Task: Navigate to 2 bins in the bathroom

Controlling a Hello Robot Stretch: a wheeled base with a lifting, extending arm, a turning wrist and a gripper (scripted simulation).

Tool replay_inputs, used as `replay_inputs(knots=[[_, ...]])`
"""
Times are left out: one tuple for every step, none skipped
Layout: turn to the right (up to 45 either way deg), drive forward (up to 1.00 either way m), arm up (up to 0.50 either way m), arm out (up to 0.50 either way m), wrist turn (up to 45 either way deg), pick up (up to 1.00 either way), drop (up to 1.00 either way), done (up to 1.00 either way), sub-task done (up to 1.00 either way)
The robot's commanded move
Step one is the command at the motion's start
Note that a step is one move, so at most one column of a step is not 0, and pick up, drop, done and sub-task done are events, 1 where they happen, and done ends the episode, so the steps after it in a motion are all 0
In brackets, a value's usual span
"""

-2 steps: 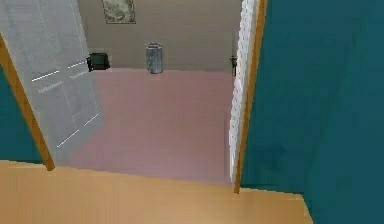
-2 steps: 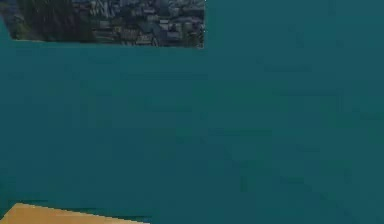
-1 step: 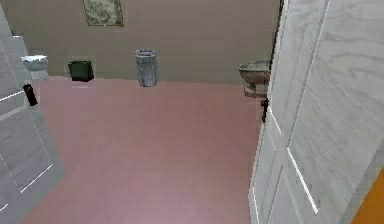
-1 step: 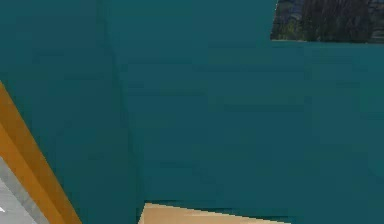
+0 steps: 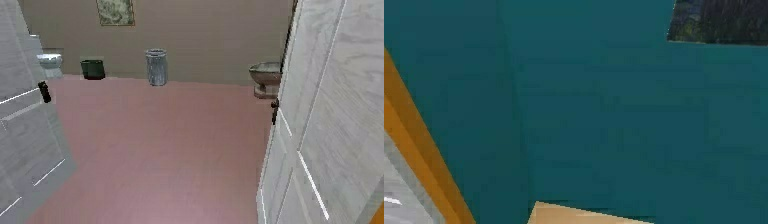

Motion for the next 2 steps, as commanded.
replay_inputs(knots=[[-45.0,0.00,0.00,0.00,0.0,0.00,0.00,0.00,0.00],[0.0,0.40,0.00,0.00,0.0,0.00,0.00,0.00,0.00]])
